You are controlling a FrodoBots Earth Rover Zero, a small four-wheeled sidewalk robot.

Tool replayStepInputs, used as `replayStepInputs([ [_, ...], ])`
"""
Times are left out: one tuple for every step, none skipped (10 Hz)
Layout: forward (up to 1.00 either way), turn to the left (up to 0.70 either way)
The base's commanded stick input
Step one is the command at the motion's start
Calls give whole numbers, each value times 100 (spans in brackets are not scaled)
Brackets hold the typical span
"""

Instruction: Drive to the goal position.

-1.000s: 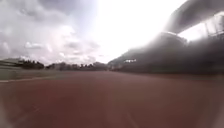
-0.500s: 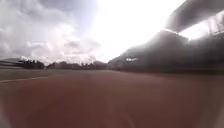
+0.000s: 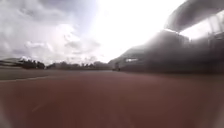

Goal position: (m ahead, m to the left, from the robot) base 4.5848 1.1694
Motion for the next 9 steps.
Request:
replayStepInputs([
  [70,0],
  [70,0],
  [70,0],
  [70,0],
  [70,0],
  [70,0],
  [70,0],
  [70,0],
  [70,0],
])
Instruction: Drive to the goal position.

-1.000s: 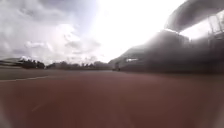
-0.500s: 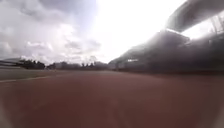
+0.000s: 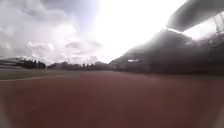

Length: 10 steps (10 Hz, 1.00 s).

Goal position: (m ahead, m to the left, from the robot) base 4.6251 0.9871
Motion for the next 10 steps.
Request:
replayStepInputs([
  [70,0],
  [70,0],
  [70,0],
  [70,0],
  [70,0],
  [70,0],
  [70,0],
  [70,0],
  [70,0],
  [70,0],
])
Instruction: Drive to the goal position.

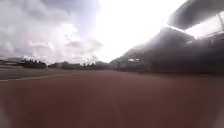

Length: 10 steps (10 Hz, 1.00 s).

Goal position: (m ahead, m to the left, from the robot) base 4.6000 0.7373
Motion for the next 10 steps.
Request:
replayStepInputs([
  [70,0],
  [70,0],
  [70,0],
  [70,0],
  [70,0],
  [70,0],
  [70,0],
  [70,0],
  [70,0],
  [70,0],
])
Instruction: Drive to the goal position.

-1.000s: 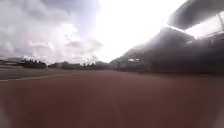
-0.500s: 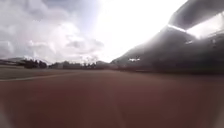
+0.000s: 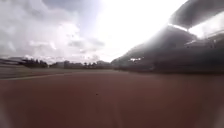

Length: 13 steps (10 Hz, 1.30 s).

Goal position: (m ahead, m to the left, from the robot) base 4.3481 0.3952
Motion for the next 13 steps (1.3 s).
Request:
replayStepInputs([
  [70,0],
  [70,-24],
  [70,-35],
  [70,-35],
  [70,-35],
  [70,-35],
  [70,-35],
  [70,-35],
  [70,-35],
  [70,-19],
  [70,0],
  [70,0],
  [70,0],
])
